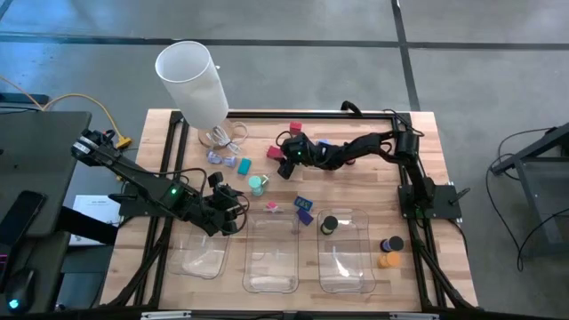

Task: Pick & Place Office items
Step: Put the middle red adapter into the left bin

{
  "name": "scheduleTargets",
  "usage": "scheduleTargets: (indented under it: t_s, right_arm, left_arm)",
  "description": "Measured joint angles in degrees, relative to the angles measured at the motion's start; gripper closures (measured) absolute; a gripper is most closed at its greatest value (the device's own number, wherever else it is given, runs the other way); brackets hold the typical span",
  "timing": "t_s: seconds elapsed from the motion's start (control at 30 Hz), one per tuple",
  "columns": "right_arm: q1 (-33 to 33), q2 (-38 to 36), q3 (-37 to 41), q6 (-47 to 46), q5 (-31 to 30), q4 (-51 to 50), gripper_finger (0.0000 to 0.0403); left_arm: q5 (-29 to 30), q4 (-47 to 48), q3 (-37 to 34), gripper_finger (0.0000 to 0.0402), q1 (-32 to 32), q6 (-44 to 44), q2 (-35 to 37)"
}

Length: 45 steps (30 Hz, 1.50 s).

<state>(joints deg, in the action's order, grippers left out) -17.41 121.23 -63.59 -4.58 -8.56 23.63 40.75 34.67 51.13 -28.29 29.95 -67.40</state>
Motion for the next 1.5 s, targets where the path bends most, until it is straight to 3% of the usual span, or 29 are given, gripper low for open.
scheduleTargets:
  t_s: [0.47, 0.57, 0.73, 0.83, 1.07, 1.27, 1.37, 1.5]
  right_arm:
    - [1.6, -1.2, 0.0, 3.0, -3.9, -3.2, 0.0219]
    - [2.4, -1.7, 0.1, 3.7, -5.9, -3.2, 0.0292]
    - [3.6, -3.4, 0.2, 6.2, -7.7, -5.5, 0.0382]
    - [3.7, -4.4, 0.1, 7.2, -7.7, -6.2, 0.0401]
    - [3.3, -5.0, 0.2, 7.6, -9.3, -6.5, 0.0402]
    - [3.3, -5.0, 0.2, 7.8, -3.0, -4.9, 0.0394]
    - [2.8, -5.0, 0.2, 5.4, -1.2, -5.4, 0.0364]
    - [1.8, -5.7, 0.2, 2.3, 0.2, -7.3, 0.0284]
  left_arm:
    - [-0.5, 0.0, 0.0, 0.0224, 0.0, 0.4, 0.0]
    - [-0.5, -0.3, 0.0, 0.0224, 0.0, 0.5, 0.0]
    - [-0.5, -1.0, 0.0, 0.0224, 0.0, 0.5, 0.0]
    - [-0.5, -1.9, 0.0, 0.0224, 0.0, 0.5, 0.0]
    - [-0.4, -2.2, 0.0, 0.0224, 0.0, 0.5, 0.0]
    - [-0.5, -2.2, 0.0, 0.0224, 0.0, 0.5, 0.0]
    - [-0.5, -2.2, 0.0, 0.0224, 0.0, 0.5, 0.0]
    - [-0.5, -2.2, 0.0, 0.0224, 0.0, 0.4, 0.0]
